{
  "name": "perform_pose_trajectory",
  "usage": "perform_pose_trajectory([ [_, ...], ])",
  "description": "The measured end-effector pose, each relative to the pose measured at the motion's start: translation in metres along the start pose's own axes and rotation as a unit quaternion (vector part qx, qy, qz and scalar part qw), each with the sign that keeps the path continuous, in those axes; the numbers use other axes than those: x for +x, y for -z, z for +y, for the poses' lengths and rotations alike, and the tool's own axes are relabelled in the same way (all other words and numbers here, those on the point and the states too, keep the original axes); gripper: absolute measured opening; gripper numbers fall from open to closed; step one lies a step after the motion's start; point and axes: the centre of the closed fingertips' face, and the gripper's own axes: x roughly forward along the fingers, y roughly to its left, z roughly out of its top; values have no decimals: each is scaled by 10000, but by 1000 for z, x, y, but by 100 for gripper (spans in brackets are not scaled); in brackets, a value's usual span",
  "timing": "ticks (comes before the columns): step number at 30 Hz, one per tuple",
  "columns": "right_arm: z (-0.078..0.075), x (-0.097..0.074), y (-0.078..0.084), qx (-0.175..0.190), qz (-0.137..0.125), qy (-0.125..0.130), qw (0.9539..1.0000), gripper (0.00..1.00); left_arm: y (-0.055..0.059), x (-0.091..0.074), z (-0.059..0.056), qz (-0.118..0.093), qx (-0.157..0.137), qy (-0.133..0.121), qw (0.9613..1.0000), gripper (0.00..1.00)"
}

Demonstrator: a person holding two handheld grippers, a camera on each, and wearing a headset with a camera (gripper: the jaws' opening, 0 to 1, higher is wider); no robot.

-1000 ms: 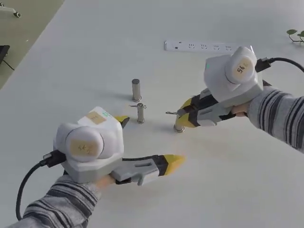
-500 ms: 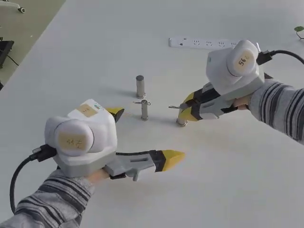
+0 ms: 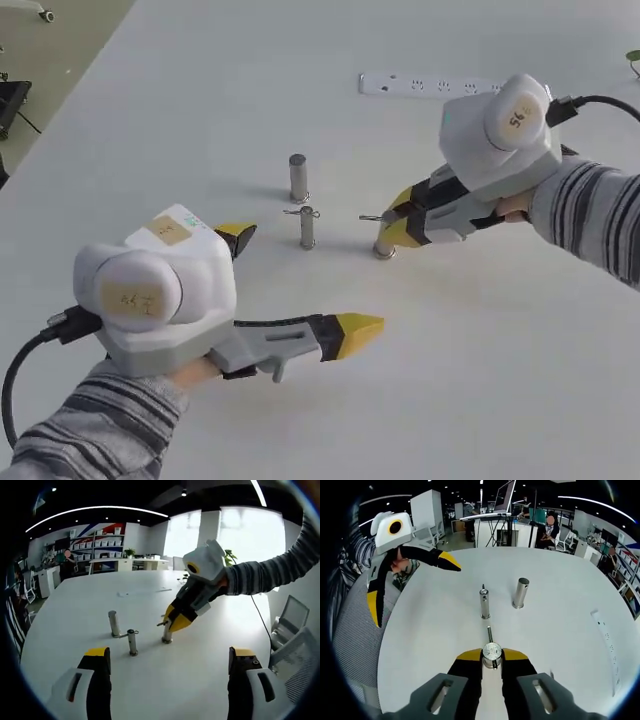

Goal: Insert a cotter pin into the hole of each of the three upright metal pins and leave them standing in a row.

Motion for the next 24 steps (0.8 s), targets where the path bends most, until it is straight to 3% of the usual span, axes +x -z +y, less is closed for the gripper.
perform_pose_trajectory([
  [7, 2, 0, -1, 51, -27, -21, 10000, 9, 0, -1, 1, 22, -10, -9, 10000, 97],
  [10, 3, 0, -1, -127, -32, -24, 9999, 10, 3, -2, 1, 59, 5, -7, 10000, 97],
  [14, 5, -1, -2, -192, -65, -23, 9998, 17, 10, -1, 0, 180, 26, 0, 9998, 97],
  [20, 2, -6, -18, 39, -481, -24, 9988, 25, 8, -3, 0, 133, -3, -3, 9999, 97],
  [24, -5, -8, -34, 368, -764, 106, 9963, 31, 8, -3, 0, 132, -2, -12, 9999, 97],
])
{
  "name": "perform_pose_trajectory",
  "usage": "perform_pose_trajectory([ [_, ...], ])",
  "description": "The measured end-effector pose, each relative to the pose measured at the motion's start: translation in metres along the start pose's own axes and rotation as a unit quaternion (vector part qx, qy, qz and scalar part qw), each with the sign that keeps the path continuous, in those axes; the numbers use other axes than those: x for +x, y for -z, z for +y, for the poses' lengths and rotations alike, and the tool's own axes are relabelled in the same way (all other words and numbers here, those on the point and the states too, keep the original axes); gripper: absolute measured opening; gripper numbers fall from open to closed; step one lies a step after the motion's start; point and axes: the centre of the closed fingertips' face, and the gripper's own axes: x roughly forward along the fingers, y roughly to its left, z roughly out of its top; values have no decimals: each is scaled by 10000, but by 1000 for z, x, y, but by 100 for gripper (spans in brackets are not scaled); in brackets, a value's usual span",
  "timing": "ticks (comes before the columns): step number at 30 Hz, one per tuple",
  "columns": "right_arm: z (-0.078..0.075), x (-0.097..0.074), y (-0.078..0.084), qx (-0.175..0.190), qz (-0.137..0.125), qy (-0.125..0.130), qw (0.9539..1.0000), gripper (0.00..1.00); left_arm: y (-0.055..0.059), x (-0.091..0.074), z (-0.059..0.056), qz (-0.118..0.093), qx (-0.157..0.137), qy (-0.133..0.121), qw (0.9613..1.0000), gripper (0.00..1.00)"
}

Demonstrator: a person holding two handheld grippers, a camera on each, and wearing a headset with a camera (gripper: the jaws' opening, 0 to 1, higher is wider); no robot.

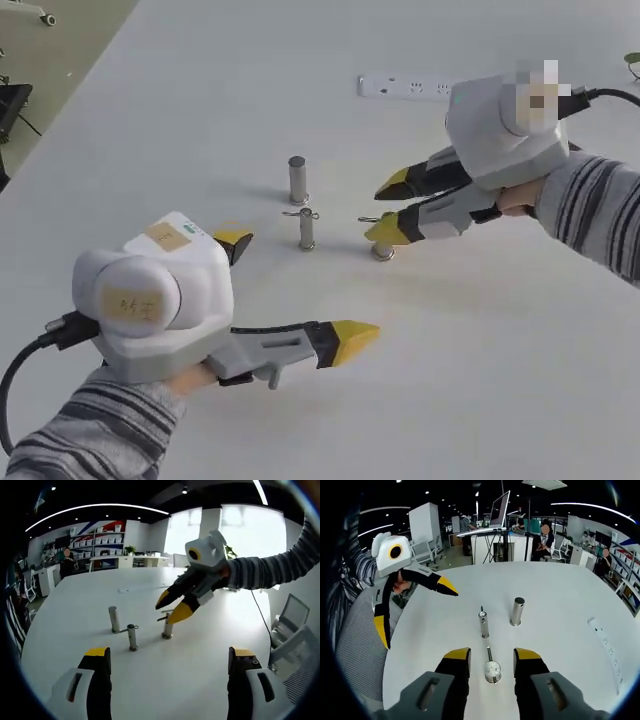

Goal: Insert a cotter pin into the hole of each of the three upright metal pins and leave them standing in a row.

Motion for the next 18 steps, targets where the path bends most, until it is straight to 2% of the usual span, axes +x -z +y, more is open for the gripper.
perform_pose_trajectory([
  [3, -6, 3, -11, 108, -148, 166, 9997, 31, 0, -1, 1, 1, -5, -10, 10000, 97],
  [4, -12, 6, -15, 250, -258, 244, 9991, 32, 0, -1, 1, -6, -4, -17, 10000, 97],
  [7, -16, 11, -27, 522, -523, 331, 9967, 34, -1, -2, 2, -28, -4, -36, 10000, 97],
  [11, -25, 20, -31, 493, -553, 507, 9960, 36, -1, -3, 3, -44, -8, -58, 10000, 97],
  [14, -29, 27, -42, 579, -791, 590, 9934, 36, 1, -5, 3, -39, -25, -76, 10000, 97],
  [18, -36, 39, -48, 633, -942, 676, 9912, 37, 3, -7, 3, -16, -42, -79, 10000, 97],
])
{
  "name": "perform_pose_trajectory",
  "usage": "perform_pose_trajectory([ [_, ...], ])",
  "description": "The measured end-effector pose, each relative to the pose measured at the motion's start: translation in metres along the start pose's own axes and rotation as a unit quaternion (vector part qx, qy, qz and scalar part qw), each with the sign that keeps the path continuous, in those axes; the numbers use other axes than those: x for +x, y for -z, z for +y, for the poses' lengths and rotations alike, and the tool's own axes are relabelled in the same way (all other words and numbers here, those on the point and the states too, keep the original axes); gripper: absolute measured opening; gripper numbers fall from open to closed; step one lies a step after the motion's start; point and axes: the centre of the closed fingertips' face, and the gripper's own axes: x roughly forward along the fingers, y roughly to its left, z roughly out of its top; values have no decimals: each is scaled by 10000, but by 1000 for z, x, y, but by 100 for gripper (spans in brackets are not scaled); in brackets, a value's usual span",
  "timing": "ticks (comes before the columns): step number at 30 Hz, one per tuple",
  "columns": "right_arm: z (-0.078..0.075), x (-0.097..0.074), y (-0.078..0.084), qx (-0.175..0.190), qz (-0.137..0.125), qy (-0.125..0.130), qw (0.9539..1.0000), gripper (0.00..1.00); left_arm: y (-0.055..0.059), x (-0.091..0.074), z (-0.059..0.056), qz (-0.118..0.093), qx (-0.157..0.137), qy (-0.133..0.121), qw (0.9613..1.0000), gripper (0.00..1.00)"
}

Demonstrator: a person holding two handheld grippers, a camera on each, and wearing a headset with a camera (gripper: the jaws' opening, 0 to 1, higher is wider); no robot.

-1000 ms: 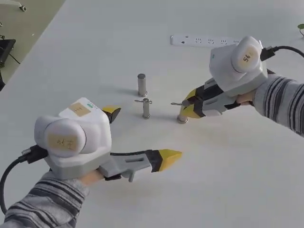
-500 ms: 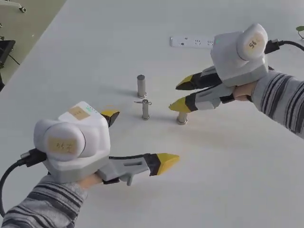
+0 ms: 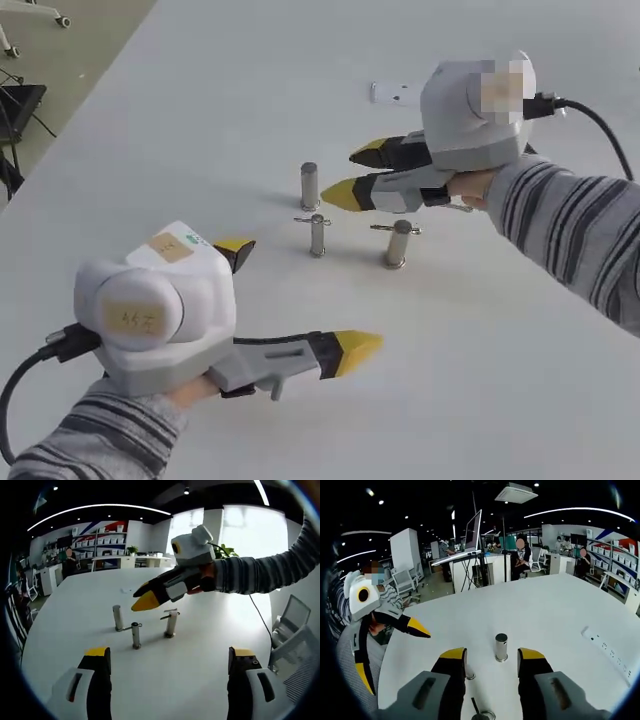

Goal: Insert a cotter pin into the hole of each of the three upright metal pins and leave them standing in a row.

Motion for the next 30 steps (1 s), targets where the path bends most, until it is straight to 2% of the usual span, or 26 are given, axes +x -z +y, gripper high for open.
perform_pose_trajectory([
  [3, -2, 8, -3, 86, -114, 47, 9999, 37, 1, -1, 0, 7, -13, -2, 10000, 97],
  [7, -2, 19, -5, 73, -136, 130, 9998, 35, 2, -2, -1, 5, -8, 28, 10000, 97],
  [18, -7, 46, 9, 100, 116, 184, 9997, 26, 3, -1, -2, 3, 50, 63, 10000, 97],
  [22, -10, 47, 10, 51, 148, 195, 9997, 22, 5, -1, -2, 19, 39, 77, 10000, 97],
  [26, -11, 49, 13, 116, 188, 214, 9995, 14, 6, -1, -2, 23, 31, 92, 10000, 97],
  [30, -12, 49, 13, 246, 179, 254, 9992, 10, 6, 0, -2, 29, 20, 102, 9999, 96],
])
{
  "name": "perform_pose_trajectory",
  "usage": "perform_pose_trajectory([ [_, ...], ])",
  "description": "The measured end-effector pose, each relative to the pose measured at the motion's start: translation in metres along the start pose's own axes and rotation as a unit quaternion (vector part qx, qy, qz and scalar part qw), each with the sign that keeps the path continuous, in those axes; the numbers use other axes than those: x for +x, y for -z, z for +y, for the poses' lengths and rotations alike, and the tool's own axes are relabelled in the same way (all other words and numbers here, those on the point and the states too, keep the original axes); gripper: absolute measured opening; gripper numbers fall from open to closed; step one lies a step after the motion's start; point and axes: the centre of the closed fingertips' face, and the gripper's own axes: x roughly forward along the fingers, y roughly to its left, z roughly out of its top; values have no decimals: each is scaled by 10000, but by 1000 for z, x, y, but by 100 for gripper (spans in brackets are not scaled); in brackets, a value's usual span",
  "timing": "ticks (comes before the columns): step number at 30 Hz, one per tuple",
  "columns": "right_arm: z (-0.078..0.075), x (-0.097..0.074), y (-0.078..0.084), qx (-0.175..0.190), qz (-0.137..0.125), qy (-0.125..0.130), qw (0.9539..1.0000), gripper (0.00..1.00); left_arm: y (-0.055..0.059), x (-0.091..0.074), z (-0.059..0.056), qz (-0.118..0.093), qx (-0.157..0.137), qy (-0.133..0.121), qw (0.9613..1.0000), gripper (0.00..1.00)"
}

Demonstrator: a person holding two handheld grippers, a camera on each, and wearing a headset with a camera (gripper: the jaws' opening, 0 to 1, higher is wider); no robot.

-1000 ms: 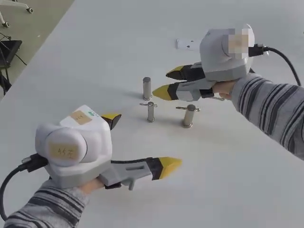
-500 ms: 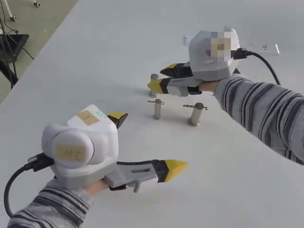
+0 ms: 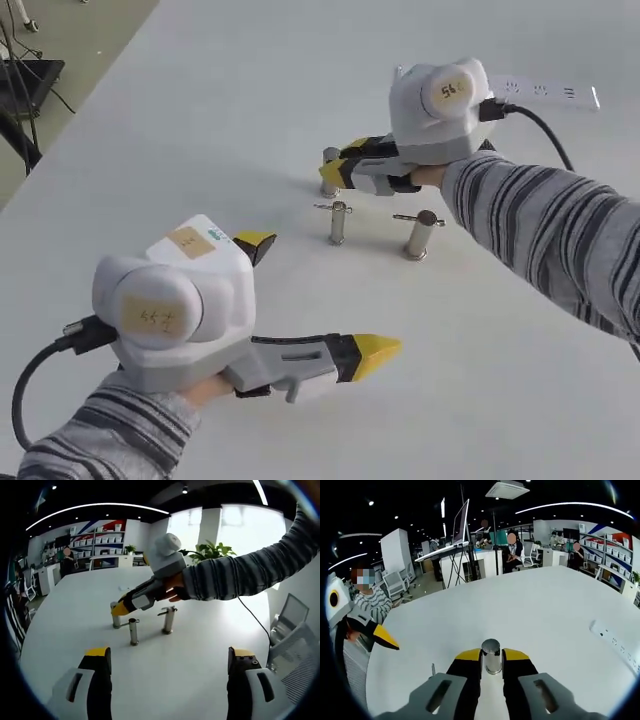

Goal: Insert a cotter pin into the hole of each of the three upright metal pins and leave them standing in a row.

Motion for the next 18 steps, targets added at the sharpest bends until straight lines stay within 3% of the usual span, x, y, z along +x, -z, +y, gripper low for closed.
perform_pose_trajectory([
  [9, 3, 0, 0, 21, 22, -21, 10000, 9, 0, -2, 2, -11, -28, -25, 10000, 95],
  [18, 0, -2, 0, -288, 206, -23, 9994, 8, 1, -2, 3, -3, -77, -46, 10000, 95],
])
